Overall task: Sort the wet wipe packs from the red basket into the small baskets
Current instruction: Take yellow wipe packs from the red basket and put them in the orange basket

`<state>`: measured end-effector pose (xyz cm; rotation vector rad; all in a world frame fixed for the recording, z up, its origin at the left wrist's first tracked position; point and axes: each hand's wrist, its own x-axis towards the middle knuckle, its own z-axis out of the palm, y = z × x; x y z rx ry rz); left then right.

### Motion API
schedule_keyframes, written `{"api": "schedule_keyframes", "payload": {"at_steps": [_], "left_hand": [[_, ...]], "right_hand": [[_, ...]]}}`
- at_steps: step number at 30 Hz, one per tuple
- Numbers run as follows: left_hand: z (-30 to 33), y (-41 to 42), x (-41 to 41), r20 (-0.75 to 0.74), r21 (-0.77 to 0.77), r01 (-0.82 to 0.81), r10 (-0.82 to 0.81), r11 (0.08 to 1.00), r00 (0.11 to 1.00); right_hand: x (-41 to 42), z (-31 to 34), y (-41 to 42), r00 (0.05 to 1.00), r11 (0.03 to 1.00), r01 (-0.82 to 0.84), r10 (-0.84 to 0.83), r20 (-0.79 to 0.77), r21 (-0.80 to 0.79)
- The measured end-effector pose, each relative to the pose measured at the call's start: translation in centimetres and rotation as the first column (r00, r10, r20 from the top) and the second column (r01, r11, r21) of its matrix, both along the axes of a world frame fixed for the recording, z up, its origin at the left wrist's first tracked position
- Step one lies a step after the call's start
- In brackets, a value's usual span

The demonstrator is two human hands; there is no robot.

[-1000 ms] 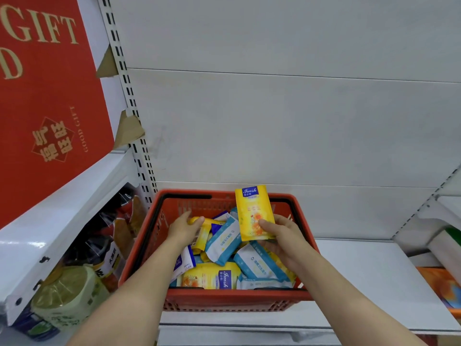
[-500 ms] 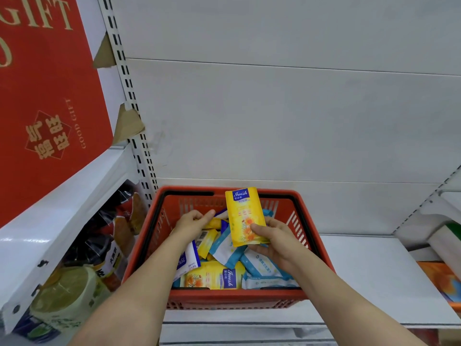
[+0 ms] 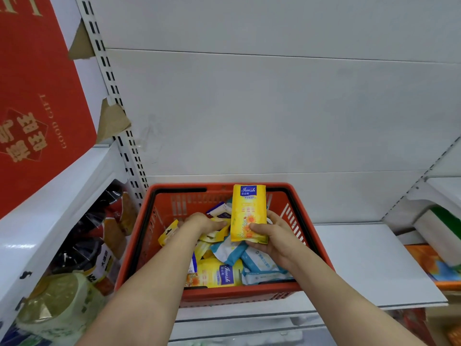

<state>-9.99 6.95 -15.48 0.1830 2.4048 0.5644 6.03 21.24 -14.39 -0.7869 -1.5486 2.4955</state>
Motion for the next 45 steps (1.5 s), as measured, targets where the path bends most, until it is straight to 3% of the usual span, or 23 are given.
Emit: {"api": "schedule_keyframes", "payload": {"at_steps": [3,6,10,13,16,18,22,33,40,45], "left_hand": [[-0.2,-0.4,0.4,-0.048,0.002,0.017,-0.017,1.0,0.999],[-0.4,-1.2,1.1,-0.073,0.225,-0.055,0.073,0.973,0.995],[-0.1,-2.0,1.7,0.023,0.487,-0.232,0.252,0.842,0.967],[1.2,-2.5,2.3,0.205,0.604,-0.341,0.273,0.72,0.94],[2.7,-2.6,3.2,0.296,0.729,-0.393,0.259,0.561,0.919],[3.2,-2.1,4.0,0.316,0.777,-0.4,0.249,0.486,0.915],[3.4,-0.6,6.2,0.347,0.801,-0.419,0.237,0.429,0.907],[6.1,7.2,17.7,0.301,0.868,-0.311,0.087,0.387,0.95],[4.8,18.2,32.9,0.319,0.878,-0.274,-0.054,0.392,0.946],[2.8,25.4,44.0,0.363,0.833,-0.266,-0.115,0.485,0.925]], "right_hand": [[0.3,0.0,0.1,1.0,1.0,0.004,-0.004,-0.02,0.003],[0.5,0.2,0.1,0.999,1.0,0.024,-0.025,-0.038,-0.009],[0.7,0.6,0.1,0.996,0.998,0.058,-0.059,-0.061,-0.02],[0.9,1.0,0.1,0.993,0.996,0.092,-0.092,-0.07,-0.009],[1.6,1.5,0.2,0.988,0.992,0.126,-0.126,-0.09,-0.007],[2.1,1.7,0.4,0.985,0.991,0.135,-0.133,-0.105,0.009],[4.2,1.8,1.0,0.978,0.981,0.181,-0.172,-0.118,0.068],[16.8,3.8,6.2,0.926,0.935,0.351,-0.338,-0.166,0.054],[34.0,2.7,15.1,0.866,0.867,0.489,-0.47,-0.169,0.094],[46.8,1.4,21.2,0.807,0.809,0.586,-0.58,-0.115,0.035]]}}
